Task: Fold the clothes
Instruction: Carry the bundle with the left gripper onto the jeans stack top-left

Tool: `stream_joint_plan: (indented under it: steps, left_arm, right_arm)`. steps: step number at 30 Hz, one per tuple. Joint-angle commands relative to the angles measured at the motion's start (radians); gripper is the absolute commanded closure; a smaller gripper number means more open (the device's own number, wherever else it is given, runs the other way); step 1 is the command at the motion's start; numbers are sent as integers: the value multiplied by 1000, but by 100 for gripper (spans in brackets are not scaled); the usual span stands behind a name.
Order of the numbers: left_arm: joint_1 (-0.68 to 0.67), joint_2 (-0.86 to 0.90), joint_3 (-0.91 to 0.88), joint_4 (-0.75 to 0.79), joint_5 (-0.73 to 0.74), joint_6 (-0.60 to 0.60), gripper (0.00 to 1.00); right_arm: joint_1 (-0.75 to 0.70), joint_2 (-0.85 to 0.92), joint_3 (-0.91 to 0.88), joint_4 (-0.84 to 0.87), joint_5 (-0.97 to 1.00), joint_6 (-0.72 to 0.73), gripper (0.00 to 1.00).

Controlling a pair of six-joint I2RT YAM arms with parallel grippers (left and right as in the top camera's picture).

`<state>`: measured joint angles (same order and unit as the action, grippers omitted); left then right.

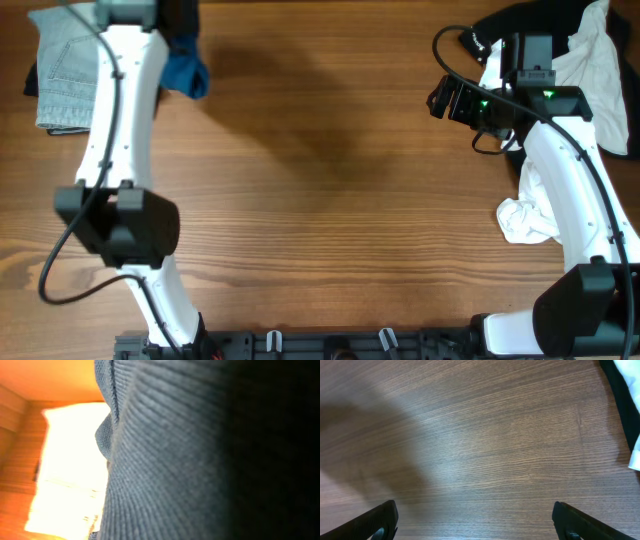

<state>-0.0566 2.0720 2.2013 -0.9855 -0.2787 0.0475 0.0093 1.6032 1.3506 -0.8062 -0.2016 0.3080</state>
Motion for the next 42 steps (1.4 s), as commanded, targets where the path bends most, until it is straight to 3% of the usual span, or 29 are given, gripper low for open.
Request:
stream_joint_plan:
  steps: [1,2,3,7,13,23,35,42]
  left_arm:
    - [94,-31,11,66,-3,138,96]
    - [119,-31,11,98,-3,185,96]
    - [193,-27,11,200,-3,316,96]
    - [310,-6,11,384,19,404,96]
    - [409,97,11,466,92,705,96]
    - [469,272,11,538,51,708,96]
    - [541,269,11,524,-64,704,96]
    - [577,195,11,534,-78,622,96]
  right_arm:
    - [0,15,3,1,-3,-19,0]
    - [0,15,3,1,-6,-17,0]
    - [0,15,3,0,-8,-19,1]
    - [0,15,3,2,-8,-18,0]
    - [0,15,3,10,-8,-17,1]
    - [0,15,3,14,-8,-17,1]
    - [0,15,3,38,-8,9,1]
    - [0,17,3,55,-9,9,0]
